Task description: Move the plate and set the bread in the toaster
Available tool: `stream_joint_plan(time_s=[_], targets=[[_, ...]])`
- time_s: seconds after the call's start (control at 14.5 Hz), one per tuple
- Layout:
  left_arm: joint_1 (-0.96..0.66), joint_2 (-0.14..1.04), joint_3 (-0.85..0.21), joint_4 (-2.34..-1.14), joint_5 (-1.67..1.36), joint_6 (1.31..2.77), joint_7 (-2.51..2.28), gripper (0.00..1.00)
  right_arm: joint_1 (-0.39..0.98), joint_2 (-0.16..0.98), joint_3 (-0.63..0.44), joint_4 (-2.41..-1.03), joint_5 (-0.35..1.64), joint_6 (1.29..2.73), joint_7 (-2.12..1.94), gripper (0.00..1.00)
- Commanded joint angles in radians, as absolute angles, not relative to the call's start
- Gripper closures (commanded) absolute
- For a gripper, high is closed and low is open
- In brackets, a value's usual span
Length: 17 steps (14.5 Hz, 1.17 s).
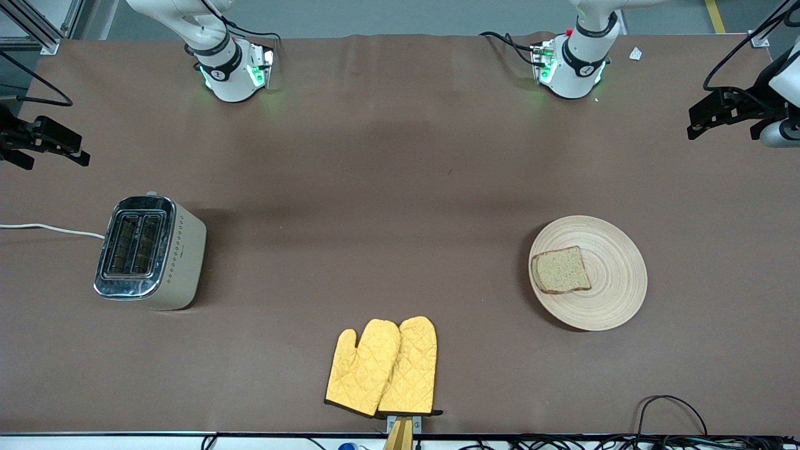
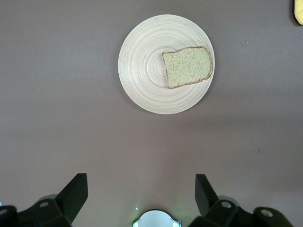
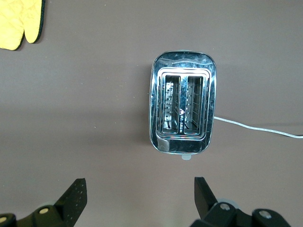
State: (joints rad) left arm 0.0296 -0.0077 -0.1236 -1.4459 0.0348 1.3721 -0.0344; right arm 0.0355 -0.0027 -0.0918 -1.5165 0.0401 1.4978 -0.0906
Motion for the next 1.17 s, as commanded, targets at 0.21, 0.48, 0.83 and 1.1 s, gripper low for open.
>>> stream_joint_plan(time_s=[0.21, 0.48, 0.83, 1.1], targets=[[0.034, 0.011, -0.127, -1.417, 0.038, 1.370, -0.017, 0.00, 0.023, -0.008, -0.084, -1.523, 0.049, 1.494, -0.095, 0.00], [0.035, 0.031, -0.086, -1.405, 0.000, 1.370, -0.017, 0.00, 0.023, -0.008, -0.084, -1.523, 0.051, 1.496, -0.095, 0.00], [0.139, 0.113, -0.015, -1.407, -0.197, 1.402, 0.006, 0.00, 0.023, -0.008, -0.084, -1.523, 0.051, 1.494, -0.095, 0.00], [0.225, 0.237, -0.015, -1.408, -0.293, 1.469, 0.024, 0.00, 0.023, -0.008, -0.084, -1.523, 0.052, 1.496, -0.095, 0.00]])
